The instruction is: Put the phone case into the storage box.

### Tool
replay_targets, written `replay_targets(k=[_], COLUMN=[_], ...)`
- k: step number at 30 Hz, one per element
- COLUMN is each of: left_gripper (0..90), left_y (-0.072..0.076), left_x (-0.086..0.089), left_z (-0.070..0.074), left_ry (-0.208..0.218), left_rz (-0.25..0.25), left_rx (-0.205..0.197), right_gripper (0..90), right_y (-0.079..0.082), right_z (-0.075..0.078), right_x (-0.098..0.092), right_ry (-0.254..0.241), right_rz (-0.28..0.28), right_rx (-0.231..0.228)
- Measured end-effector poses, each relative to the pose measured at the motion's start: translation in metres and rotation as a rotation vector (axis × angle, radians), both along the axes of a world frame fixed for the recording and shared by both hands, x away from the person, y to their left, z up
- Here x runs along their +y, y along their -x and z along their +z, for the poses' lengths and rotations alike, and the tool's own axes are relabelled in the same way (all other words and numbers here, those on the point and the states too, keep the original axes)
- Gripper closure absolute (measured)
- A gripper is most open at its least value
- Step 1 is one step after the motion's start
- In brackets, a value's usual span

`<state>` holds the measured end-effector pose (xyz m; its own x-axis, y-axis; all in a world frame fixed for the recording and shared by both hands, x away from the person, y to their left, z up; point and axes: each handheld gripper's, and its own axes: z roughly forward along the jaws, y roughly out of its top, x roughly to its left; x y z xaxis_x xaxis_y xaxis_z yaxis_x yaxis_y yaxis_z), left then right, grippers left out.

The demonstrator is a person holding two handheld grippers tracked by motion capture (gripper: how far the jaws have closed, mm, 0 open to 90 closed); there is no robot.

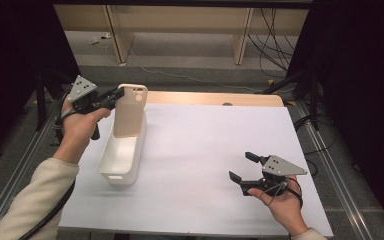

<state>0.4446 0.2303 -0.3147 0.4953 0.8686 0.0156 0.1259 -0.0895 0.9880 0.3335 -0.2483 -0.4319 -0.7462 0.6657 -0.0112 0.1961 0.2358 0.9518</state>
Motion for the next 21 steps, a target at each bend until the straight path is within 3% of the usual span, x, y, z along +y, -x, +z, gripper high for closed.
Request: replay_targets(k=[1,11,12,13,20,21], left_gripper=[81.9,81.8,81.9,81.8,81.8,81.9], left_y=[-0.0004,-0.0035,-0.0036,-0.0038,-0.0061,-0.0062], left_x=[0.0005,0.0033,0.0034,0.0036,0.0042,0.0043], left_z=[-0.0001,0.0000,0.0000,0.0000,-0.0006,-0.0007], left_ry=[0.000,-0.001,-0.002,-0.002,-0.001,-0.001], left_rz=[0.001,0.008,0.009,0.009,0.013,0.015], left_rx=[-0.001,-0.003,-0.003,-0.002,0.000,0.002], right_gripper=[15.8,15.8,15.8,15.8,15.8,15.8], right_y=[-0.0020,-0.0012,-0.0006,-0.0019,-0.0018,-0.0004], right_z=[-0.0008,-0.0002,-0.0009,-0.0008,-0.0008,-0.0009], right_x=[0.0001,-0.0004,0.0009,0.0001,0.0002,0.0009], right_ry=[-0.009,0.004,-0.018,-0.010,-0.011,-0.018], right_rz=[0.007,0.002,0.010,0.007,0.007,0.011], right_rx=[-0.030,-0.022,-0.003,-0.029,-0.028,-0.001])
